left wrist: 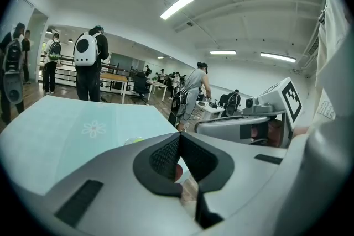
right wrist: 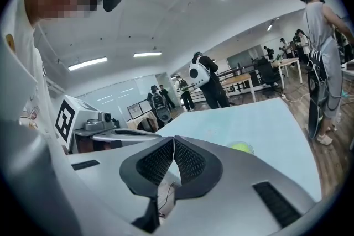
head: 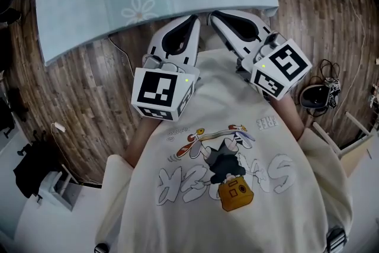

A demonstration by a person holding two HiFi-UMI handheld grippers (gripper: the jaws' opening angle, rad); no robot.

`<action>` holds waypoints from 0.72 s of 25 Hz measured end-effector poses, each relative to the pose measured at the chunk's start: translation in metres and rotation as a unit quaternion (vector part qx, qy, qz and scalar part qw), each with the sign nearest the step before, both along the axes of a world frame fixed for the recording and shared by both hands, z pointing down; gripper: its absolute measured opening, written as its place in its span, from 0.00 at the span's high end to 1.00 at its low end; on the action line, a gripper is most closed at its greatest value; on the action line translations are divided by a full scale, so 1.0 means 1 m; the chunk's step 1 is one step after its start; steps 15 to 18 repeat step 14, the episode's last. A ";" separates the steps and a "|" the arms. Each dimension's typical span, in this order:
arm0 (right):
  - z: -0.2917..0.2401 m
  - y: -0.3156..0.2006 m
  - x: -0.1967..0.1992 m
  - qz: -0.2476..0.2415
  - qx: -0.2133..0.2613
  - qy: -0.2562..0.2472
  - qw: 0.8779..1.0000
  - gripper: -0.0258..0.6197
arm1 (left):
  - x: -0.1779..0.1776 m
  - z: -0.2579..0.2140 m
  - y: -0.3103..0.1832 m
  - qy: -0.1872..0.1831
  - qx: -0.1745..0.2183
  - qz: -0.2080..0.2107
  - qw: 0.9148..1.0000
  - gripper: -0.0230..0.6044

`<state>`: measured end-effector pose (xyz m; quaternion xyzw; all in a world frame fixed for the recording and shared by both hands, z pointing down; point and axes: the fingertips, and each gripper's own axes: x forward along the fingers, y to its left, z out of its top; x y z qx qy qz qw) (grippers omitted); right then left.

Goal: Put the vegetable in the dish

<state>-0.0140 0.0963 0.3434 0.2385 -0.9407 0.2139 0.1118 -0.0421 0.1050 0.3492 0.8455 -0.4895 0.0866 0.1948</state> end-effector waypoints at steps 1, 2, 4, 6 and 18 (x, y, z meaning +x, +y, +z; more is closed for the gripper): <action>0.001 0.001 -0.001 0.002 -0.004 -0.001 1.000 0.92 | 0.000 0.000 0.001 0.001 -0.001 0.000 1.000 0.95; 0.002 0.002 -0.001 0.003 -0.006 -0.002 1.000 0.92 | 0.000 0.000 0.002 0.003 -0.001 -0.001 1.000 0.95; 0.002 0.002 -0.001 0.002 -0.006 0.000 1.000 0.92 | -0.001 0.001 0.002 0.007 -0.002 -0.003 1.000 0.95; 0.002 0.002 0.002 0.002 -0.004 0.002 1.000 0.92 | 0.000 0.002 0.002 0.011 -0.005 -0.004 1.000 0.95; 0.011 0.003 0.012 0.018 -0.021 0.003 1.000 0.92 | 0.005 0.011 0.002 0.020 -0.021 -0.005 1.000 0.95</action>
